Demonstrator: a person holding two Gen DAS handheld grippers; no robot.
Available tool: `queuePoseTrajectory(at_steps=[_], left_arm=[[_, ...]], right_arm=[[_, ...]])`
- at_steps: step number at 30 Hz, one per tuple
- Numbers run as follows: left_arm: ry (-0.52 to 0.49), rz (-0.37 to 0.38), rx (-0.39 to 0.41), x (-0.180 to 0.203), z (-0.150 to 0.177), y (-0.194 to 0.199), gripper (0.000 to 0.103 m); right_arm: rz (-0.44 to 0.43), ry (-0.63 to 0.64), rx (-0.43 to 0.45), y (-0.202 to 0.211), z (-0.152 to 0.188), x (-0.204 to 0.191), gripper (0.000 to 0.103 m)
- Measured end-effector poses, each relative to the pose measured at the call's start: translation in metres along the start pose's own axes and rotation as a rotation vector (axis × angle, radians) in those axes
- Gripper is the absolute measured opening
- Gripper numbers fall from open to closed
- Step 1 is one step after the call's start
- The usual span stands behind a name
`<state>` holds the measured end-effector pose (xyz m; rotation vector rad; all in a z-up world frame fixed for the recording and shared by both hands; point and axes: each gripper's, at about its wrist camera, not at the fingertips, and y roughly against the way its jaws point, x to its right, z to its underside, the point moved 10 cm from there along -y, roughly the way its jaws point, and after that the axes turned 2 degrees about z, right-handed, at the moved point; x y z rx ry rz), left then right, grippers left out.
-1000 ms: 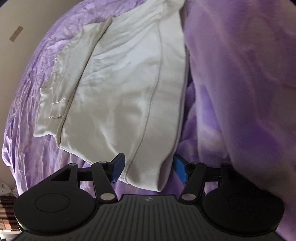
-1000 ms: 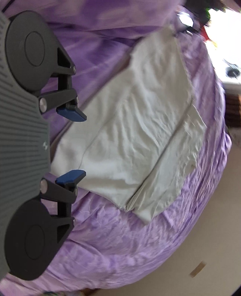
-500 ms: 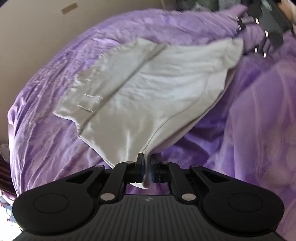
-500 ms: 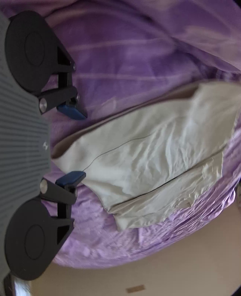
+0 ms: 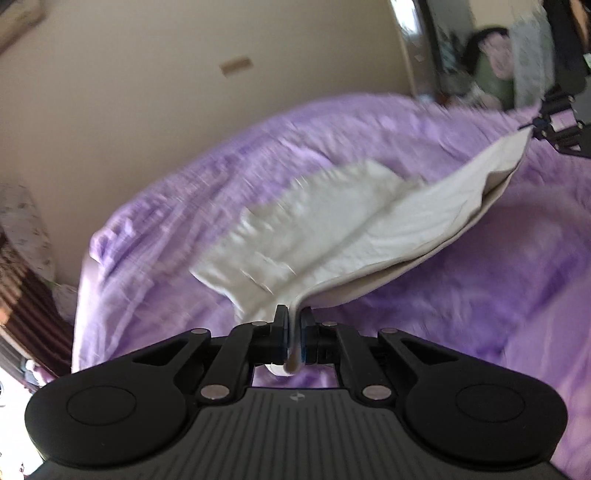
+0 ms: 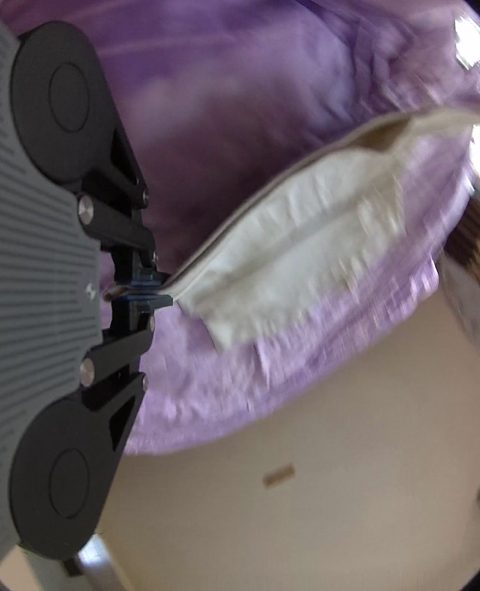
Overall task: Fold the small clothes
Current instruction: 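Pinch the folded shirt edge with both grippers and lift it off the bedspread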
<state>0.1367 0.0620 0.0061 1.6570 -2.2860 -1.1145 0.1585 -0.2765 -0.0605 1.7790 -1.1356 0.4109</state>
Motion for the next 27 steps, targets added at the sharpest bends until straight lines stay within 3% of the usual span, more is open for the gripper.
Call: queuePoseTrajectory(at_steps=[8,14,19,27], left_arm=[[0.005,-0.072,0.133,-0.014,-0.032,0.055,0.005],[-0.004,-0.07,0.155,-0.013,-0.035,0.085,0.005],[-0.016,-0.09,0.072,-0.017,-0.028,0.05,0.005],[0.007,-0.15,0.065,-0.052,-0.056,-0.006,0.005]], right_arm=[[0.117,-0.139,0.079,0.039,-0.038,0.054,0.0],[0.131,-0.185,0.126,0.09,-0.048,0.06,0.0],[0.095,-0.203,0.109,0.092,-0.045,0.051,0.0],[0.112,-0.219,0.093,0.023,-0.061,0.07,0.0]])
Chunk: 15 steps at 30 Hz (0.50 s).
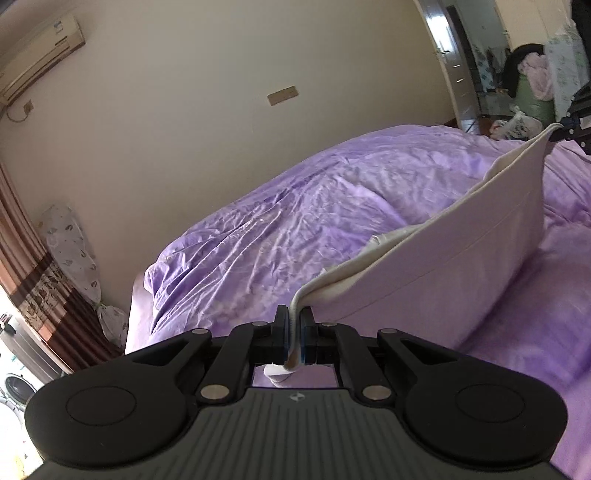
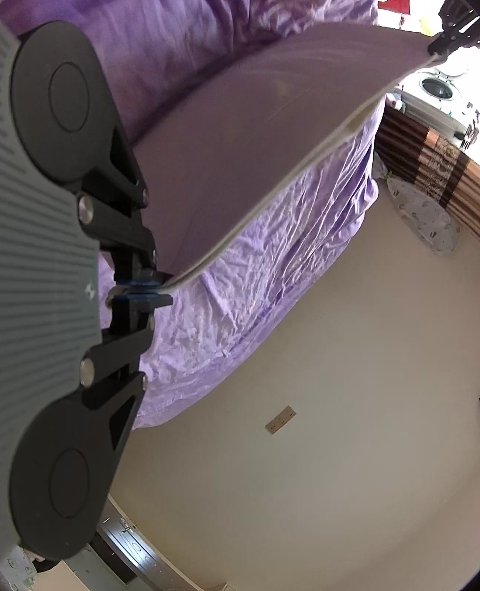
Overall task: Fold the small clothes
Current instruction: 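Pinch the folded shirt edge with both grippers and lift it off the bedspread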
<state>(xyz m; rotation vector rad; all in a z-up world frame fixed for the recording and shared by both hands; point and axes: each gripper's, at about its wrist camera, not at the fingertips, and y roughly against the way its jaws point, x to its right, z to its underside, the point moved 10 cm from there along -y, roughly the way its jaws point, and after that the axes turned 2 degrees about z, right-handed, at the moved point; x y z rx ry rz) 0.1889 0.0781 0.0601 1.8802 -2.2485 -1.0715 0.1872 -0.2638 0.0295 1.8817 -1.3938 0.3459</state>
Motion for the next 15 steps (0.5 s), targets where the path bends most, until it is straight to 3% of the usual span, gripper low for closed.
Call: queuePoseTrajectory(at_steps=[9,15], left_arm=[[-0.02,-0.08,-0.029,-0.032,-0.031,-0.102,0.005],[0.017,-0.1,-0.128,-0.051,-0.017,-0.196,0.005]], right_arm=[[0.022,-0.093,-0.014,-0.115,-0.036,0.036,0.0],[-0.029,-0.131,-0.057,-0.222,-0.044,0.033,0.0]])
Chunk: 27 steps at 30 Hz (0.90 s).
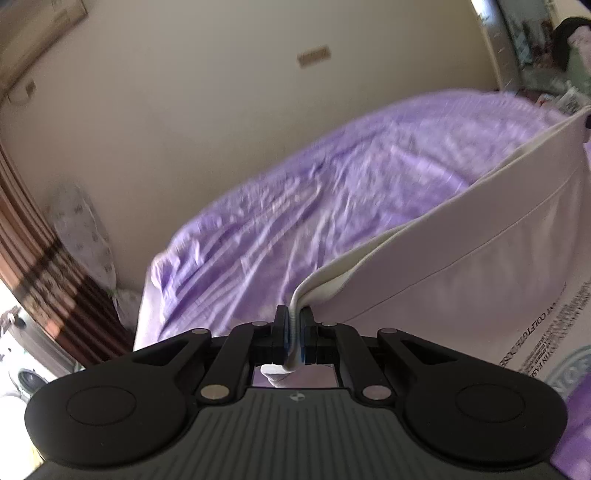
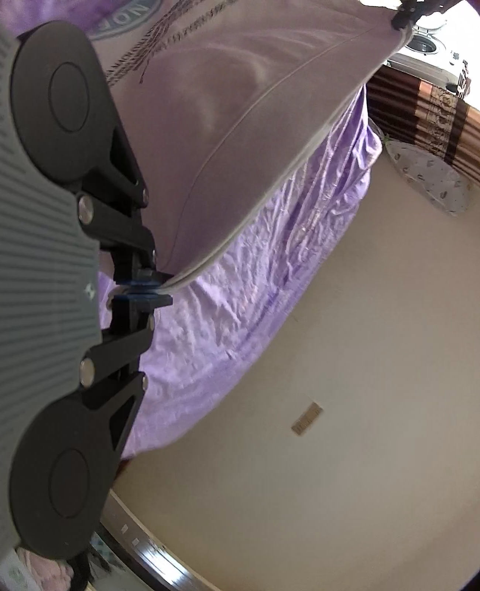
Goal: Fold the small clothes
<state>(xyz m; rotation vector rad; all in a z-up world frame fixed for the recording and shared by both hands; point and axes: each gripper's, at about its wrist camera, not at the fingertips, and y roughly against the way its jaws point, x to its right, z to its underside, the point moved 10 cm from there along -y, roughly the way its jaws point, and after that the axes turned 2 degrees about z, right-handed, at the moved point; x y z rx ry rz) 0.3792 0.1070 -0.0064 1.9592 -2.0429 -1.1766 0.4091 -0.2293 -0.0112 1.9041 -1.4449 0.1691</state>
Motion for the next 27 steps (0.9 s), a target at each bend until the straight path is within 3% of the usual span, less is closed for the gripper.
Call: queuePoseTrajectory(at_steps=[8,14,20,27], left_arm=[[0.104,0.081,-0.192,0.013,0.059,-0.133,0.005],[0.158,0.101,-0.224,0.015,0.075,-0.181,0.005],[0.187,0.108,-0.227,0.016,0.08,-0.202,0.005],[0.247,0.086,-0.078,-0.001,0.052,-0.166,0.005]], right_arm=[[-0.078,-0.013,-0.159,-0.153,0.041,-0.047,0.0],[-0.075,-0.02,-0.226,-0.229,0.071,-0.077,0.0],[-0.05,-0.039,-0.237,-0.256,0.08,-0.087,0.0],[0.036,-0.023,-0.143,-0.226,0.062,-0.074,0.0]])
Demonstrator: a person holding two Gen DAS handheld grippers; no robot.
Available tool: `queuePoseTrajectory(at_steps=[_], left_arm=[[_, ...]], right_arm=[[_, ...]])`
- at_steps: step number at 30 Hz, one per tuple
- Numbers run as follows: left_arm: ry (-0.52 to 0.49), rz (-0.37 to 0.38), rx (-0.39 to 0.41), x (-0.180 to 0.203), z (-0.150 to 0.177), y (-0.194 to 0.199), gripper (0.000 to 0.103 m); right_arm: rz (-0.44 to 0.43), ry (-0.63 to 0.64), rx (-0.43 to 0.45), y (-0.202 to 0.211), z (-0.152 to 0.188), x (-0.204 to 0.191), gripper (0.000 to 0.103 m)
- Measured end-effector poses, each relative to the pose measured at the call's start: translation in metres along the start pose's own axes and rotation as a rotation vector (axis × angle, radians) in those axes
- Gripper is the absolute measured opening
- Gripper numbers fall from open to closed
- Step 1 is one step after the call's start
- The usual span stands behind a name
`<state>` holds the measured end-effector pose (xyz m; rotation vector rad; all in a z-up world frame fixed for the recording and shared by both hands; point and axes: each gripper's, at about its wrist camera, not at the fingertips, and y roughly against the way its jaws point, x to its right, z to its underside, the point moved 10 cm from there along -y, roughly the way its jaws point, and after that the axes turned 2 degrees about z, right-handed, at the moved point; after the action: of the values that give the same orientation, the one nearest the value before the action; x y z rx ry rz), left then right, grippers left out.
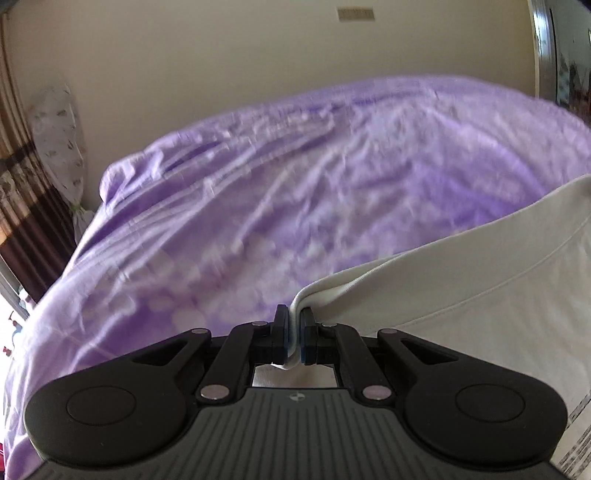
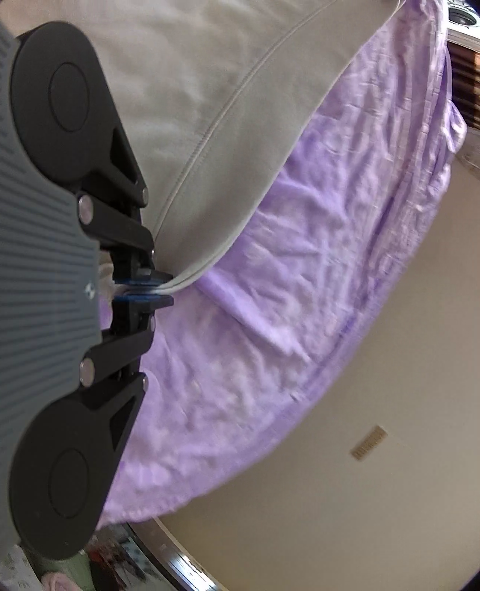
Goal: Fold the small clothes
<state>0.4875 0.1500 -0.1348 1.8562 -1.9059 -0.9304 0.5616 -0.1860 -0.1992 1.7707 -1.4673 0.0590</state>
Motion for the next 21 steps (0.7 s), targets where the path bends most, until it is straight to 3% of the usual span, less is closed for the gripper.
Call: queuePoseTrajectory(at_steps=[6,11,12,13,14,21], left_arm=[[0.009,0.011,-0.055,0.004,-0.004,-0.027,0.006],[0.081,0.027,-0.076,-0.004,0.003,-0.035,0.033],[0.097,0.027,-0.075,-0.007,0.004,-0.032,0.043],[0.106,0.018,-0.073,-0.01,0.005,-0.029,0.048],[0.108,0.015,-0.073,-0.013,0.005,-0.023,0.048],[0.177,0.021,-0.14,-0.026,0.024,0.036,0.048]], right_arm=[[0.014,-0.017,-0.033,-0.017,-0.01,0.005,0.0],[-0.031,-0.057,-0.077,-0.034,0.003,-0.002,0.001],[-0.031,-0.065,-0.077,-0.034,0.004,-0.001,0.017],[-0.027,-0.072,-0.08,-0.033,0.004,0.001,0.04],[-0.014,-0.08,-0.072,-0.03,0.003,0.005,0.047],[-0.07,-0.243,-0.112,0.015,0.012,0.033,0.049]])
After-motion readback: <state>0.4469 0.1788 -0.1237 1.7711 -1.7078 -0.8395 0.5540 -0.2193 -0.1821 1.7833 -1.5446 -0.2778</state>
